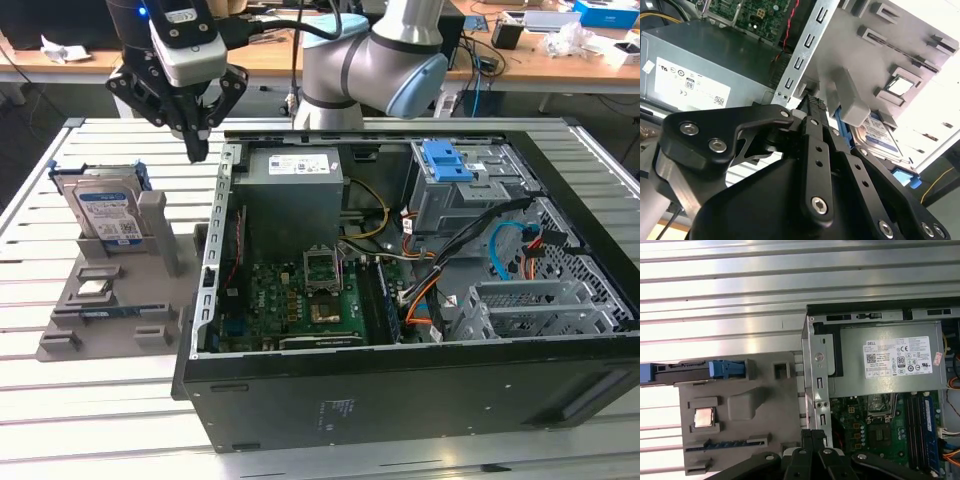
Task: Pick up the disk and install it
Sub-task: 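Reach for the disk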
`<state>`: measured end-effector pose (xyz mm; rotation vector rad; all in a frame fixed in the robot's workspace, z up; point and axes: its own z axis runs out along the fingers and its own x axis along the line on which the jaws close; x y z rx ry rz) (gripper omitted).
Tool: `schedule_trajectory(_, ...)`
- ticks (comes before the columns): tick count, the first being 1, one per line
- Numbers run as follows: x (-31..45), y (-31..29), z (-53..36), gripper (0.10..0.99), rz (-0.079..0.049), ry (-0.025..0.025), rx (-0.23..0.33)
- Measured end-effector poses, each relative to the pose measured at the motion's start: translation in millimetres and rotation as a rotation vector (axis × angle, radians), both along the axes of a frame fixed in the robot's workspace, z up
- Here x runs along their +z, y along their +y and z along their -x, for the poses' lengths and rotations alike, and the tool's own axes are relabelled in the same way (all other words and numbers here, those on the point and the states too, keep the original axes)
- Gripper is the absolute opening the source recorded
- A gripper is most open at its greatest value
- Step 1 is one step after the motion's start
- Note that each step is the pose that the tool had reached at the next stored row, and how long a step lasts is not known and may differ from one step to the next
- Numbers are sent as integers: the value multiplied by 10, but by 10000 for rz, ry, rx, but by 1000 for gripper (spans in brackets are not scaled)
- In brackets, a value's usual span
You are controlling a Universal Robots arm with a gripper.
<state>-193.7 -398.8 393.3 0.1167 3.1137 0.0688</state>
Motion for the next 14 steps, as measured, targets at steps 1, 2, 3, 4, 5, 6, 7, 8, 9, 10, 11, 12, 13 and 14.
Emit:
schedule_trajectory(1, 0, 0, 25, 106, 0, 0, 0)
schedule_trajectory(2, 0, 0, 37, 106, 0, 0, 0)
schedule_trajectory(3, 0, 0, 50, 106, 0, 0, 0)
schedule_trajectory(4, 0, 0, 70, 106, -1, 0, 0)
schedule_trajectory(5, 0, 0, 83, 106, 0, 0, 1)
schedule_trajectory(6, 0, 0, 94, 106, 0, -1, 0)
schedule_trajectory(7, 0, 0, 106, 106, -1, 0, 1)
schedule_trajectory(8, 0, 0, 118, 106, -1, -1, 1)
schedule_trajectory(9, 0, 0, 132, 106, 0, 0, 1)
schedule_trajectory(10, 0, 0, 144, 106, 0, 0, 1)
schedule_trajectory(11, 0, 0, 160, 106, -1, -1, 1)
schedule_trajectory(12, 0, 0, 183, 106, 0, 0, 1)
schedule_trajectory(13, 0, 0, 214, 106, -1, -1, 0)
schedule_trajectory(14, 0, 0, 234, 106, 0, 0, 0)
